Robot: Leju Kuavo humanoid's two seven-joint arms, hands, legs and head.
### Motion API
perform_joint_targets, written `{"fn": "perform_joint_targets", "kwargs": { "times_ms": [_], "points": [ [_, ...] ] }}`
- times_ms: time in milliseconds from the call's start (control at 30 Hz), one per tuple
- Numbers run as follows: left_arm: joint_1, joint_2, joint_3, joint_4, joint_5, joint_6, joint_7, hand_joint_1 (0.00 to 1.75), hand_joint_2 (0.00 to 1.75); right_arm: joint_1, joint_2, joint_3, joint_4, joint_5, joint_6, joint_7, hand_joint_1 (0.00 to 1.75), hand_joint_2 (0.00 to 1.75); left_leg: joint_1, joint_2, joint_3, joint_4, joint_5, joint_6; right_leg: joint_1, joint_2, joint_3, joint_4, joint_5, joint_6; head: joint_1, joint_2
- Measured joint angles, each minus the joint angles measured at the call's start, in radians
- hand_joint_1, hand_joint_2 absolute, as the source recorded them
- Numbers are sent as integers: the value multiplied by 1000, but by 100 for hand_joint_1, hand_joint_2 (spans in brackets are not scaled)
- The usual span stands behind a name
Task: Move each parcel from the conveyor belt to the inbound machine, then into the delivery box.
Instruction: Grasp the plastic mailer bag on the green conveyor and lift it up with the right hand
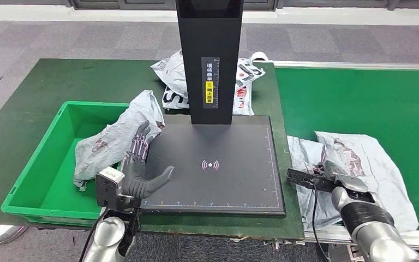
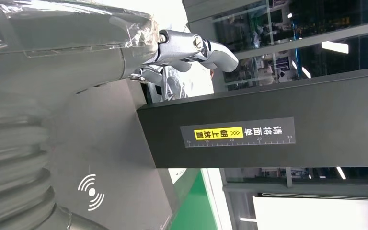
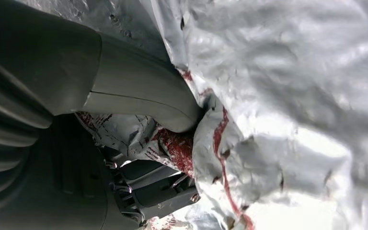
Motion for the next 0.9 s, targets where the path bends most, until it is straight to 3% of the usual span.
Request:
{"fn": "perform_joint_targets", "kwargs": {
  "times_ms": [900],
  "points": [
    [9,0,0,-9,0,3,0,0,175,0,0,-4,-14,-42,-21,6,175,175,0,0,0,0,0,0,0,0,0,0,0,0,0,0]
  ]
}}
